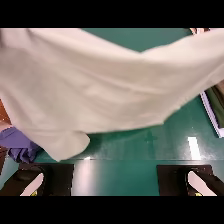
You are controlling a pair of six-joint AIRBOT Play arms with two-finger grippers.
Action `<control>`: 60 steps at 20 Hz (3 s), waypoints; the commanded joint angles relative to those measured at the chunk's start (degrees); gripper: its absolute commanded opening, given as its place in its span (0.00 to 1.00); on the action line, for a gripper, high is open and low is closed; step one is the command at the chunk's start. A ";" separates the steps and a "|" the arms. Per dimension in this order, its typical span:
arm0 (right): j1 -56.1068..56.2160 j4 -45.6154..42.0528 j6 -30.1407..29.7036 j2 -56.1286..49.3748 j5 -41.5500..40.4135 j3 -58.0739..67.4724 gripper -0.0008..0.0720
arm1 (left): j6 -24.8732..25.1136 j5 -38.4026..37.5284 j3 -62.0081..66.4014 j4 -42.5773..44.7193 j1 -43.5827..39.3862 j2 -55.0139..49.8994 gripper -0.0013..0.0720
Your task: Fold the shirts.
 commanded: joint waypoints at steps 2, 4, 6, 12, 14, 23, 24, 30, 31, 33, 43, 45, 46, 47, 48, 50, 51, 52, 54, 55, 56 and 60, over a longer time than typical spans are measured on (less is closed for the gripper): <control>2.69 1.88 0.00 -13.51 9.01 -0.02 0.04 | -0.50 -9.81 -5.40 1.18 0.02 -14.10 0.06; 4.26 1.66 -0.11 -21.73 9.05 -0.02 0.04 | -0.50 -8.68 -10.25 1.18 0.02 -21.79 0.06; 4.66 1.68 -0.11 -29.35 5.33 -0.02 0.04 | 0.24 -4.17 -14.53 1.20 0.02 -29.07 0.06; 4.68 1.90 0.00 -42.71 -9.07 0.00 0.04 | 1.40 13.70 -15.87 1.20 0.04 -41.97 0.06; 4.66 2.34 -0.02 -43.50 -11.50 0.00 0.09 | 1.33 15.61 -15.80 1.20 0.04 -42.07 0.44; -1.62 4.11 -5.99 -32.06 7.45 -5.75 0.37 | 1.84 -10.03 -13.03 -2.27 15.17 -37.64 0.84; -2.82 6.75 -6.38 -29.49 7.91 -9.62 0.37 | 2.95 -11.10 -16.02 -4.24 16.76 -36.54 0.84; -6.93 18.67 -9.51 -15.28 4.59 -35.19 0.34 | 10.97 -6.71 -38.40 -14.29 18.78 -35.56 0.84; -6.84 18.73 -9.84 -13.77 4.33 -37.77 0.34 | 11.13 -4.61 -40.33 -14.69 18.78 -35.67 0.84; -6.86 18.78 -9.90 -10.97 3.41 -41.75 0.34 | 14.12 -2.51 -43.10 -17.77 18.71 -35.65 0.84; -6.88 14.91 -9.77 -4.39 1.53 -47.95 0.34 | 14.73 1.64 -45.68 -19.80 12.44 -35.58 0.07; -6.88 9.57 -8.96 -4.39 3.87 -47.98 0.34 | 13.64 0.04 -44.06 -19.47 12.44 -35.30 0.06; -6.88 5.75 -8.07 -4.39 5.22 -47.98 0.34 | 13.64 -0.81 -42.69 -19.45 12.44 -34.69 0.06; -6.88 1.68 -7.65 -4.39 6.64 -48.00 0.34 | 13.64 -1.11 -41.38 -19.45 12.44 -33.48 0.06; -6.88 -1.90 -7.65 -4.39 8.09 -48.26 0.34 | 13.73 -1.11 -40.33 -19.45 12.44 -32.15 0.06; -8.26 -4.07 -7.63 -4.39 8.13 -51.30 0.41 | 13.90 -1.09 -38.88 -19.45 12.44 -29.00 0.06; -9.97 -3.17 -7.63 -4.42 7.63 -54.07 0.58 | 13.90 -1.09 -38.62 -19.47 12.44 -27.63 0.06; -12.15 -1.73 -7.65 -4.44 7.04 -57.57 0.76 | 13.92 -1.03 -38.62 -19.28 12.44 -26.49 0.06; -17.38 0.66 -7.78 -4.44 5.01 -64.28 0.77 | 13.90 -1.16 -38.64 -19.15 12.44 -25.51 0.06; -19.96 2.08 -7.93 -4.44 3.85 -67.17 0.77 | 13.90 -1.11 -38.64 -19.15 12.41 -25.49 0.06; -22.36 3.93 -9.01 -4.44 2.93 -70.07 0.72 | 13.90 -1.11 -38.64 -19.15 12.41 -25.49 0.06; -26.03 6.47 -10.80 -4.44 -1.66 -78.16 0.67 | 13.88 -1.07 -38.64 -19.19 12.41 -25.49 0.06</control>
